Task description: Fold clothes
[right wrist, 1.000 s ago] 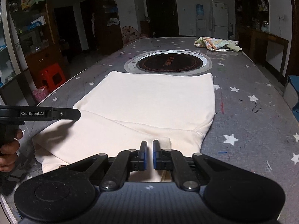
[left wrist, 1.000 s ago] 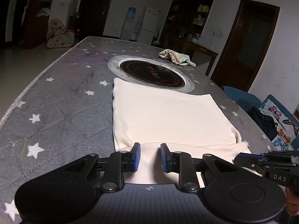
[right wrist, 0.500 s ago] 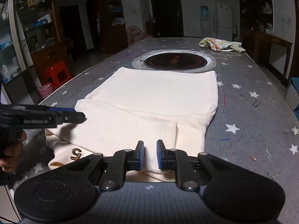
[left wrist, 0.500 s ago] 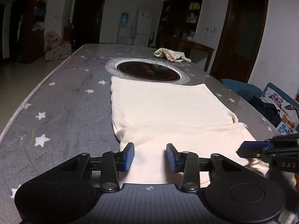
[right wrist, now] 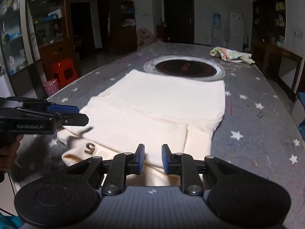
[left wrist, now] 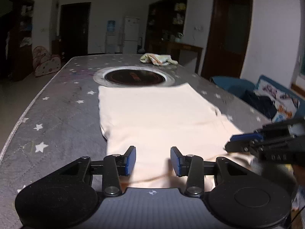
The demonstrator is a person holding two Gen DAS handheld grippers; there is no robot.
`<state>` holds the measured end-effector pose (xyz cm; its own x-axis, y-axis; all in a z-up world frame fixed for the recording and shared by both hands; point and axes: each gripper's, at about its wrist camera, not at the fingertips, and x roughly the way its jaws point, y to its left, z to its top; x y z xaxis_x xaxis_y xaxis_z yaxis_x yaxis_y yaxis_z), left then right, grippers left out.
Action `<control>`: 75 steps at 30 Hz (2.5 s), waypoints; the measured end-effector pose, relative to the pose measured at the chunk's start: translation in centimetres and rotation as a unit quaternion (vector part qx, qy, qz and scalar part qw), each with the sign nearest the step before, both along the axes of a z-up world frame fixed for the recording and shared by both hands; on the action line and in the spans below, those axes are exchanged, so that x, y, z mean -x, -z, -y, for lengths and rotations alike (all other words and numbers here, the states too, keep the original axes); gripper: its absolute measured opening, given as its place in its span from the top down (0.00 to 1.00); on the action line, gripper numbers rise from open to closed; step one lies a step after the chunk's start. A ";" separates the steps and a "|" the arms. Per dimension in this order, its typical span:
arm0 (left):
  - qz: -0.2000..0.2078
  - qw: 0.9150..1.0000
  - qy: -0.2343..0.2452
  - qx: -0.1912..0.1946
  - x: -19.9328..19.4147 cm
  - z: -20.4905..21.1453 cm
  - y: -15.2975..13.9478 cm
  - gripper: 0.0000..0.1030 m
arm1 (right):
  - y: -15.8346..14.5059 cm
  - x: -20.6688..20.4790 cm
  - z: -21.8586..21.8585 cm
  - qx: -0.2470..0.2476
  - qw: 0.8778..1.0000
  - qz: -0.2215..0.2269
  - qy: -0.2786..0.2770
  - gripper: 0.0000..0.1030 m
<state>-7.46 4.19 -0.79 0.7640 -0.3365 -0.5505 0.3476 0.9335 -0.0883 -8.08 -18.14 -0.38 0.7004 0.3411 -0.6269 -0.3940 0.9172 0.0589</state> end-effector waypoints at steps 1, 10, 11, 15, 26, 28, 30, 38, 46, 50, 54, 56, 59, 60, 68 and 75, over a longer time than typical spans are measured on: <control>0.000 1.000 0.001 -0.010 0.1 0.2 0.4 0.56 | 0.2 0.0 0.0 0.001 1.000 -0.004 0.000 0.82; 0.013 1.000 0.012 -0.014 0.7 0.2 -0.3 0.52 | -0.3 0.3 0.1 0.004 1.000 0.006 -0.005 0.81; 0.007 1.000 0.012 -0.018 0.5 0.2 0.1 0.52 | 0.0 0.2 0.0 0.005 1.000 0.002 -0.005 0.81; 0.004 1.000 0.022 -0.020 1.0 0.1 0.1 0.50 | 0.4 0.3 0.0 0.009 1.000 -0.002 -0.006 0.81; 0.017 0.989 0.146 -0.011 4.0 1.1 -0.9 0.42 | -0.6 2.3 0.5 0.025 0.999 0.005 -0.031 0.72; 0.014 0.988 0.149 -0.023 4.1 1.5 -0.4 0.51 | -0.7 2.5 0.6 0.028 0.999 0.005 -0.031 0.72; 0.009 0.989 0.148 -0.026 3.9 1.6 -0.2 0.72 | -0.8 2.8 0.9 0.030 0.999 0.006 -0.030 0.71; 0.020 0.991 0.131 -0.011 2.9 1.3 -1.4 0.92 | -1.0 3.8 1.2 0.064 0.997 0.014 -0.044 0.68; 0.011 0.993 0.118 0.015 0.6 1.2 -2.1 0.92 | -0.4 5.6 0.2 0.119 0.988 0.034 -0.095 0.61; 0.004 0.993 0.116 0.016 0.7 1.2 -1.8 0.92 | 0.2 5.5 -1.0 0.129 0.984 0.061 -0.107 0.61; 0.000 0.993 0.113 0.018 1.0 0.8 -1.8 0.91 | 0.6 4.5 -1.9 0.125 0.983 0.069 -0.115 0.64; -0.001 0.994 0.112 0.018 1.2 0.5 -1.7 0.89 | 0.6 4.2 -1.9 0.121 0.983 0.068 -0.116 0.74; 0.005 0.992 0.122 0.015 2.0 -0.1 -1.8 0.85 | 0.4 3.8 -1.6 0.108 0.986 0.063 -0.112 0.87; 0.009 0.992 0.126 0.012 2.3 -0.3 -1.8 0.80 | 0.2 3.7 -1.5 0.104 0.987 0.062 -0.109 0.90; 0.039 0.986 0.157 -0.028 4.6 -0.5 -1.5 0.44 | -0.6 2.5 -0.4 0.064 0.993 0.047 -0.089 0.94; 0.067 0.977 0.182 -0.086 4.4 2.2 0.0 0.59 | -0.3 2.4 -0.4 0.060 0.994 0.037 -0.087 0.94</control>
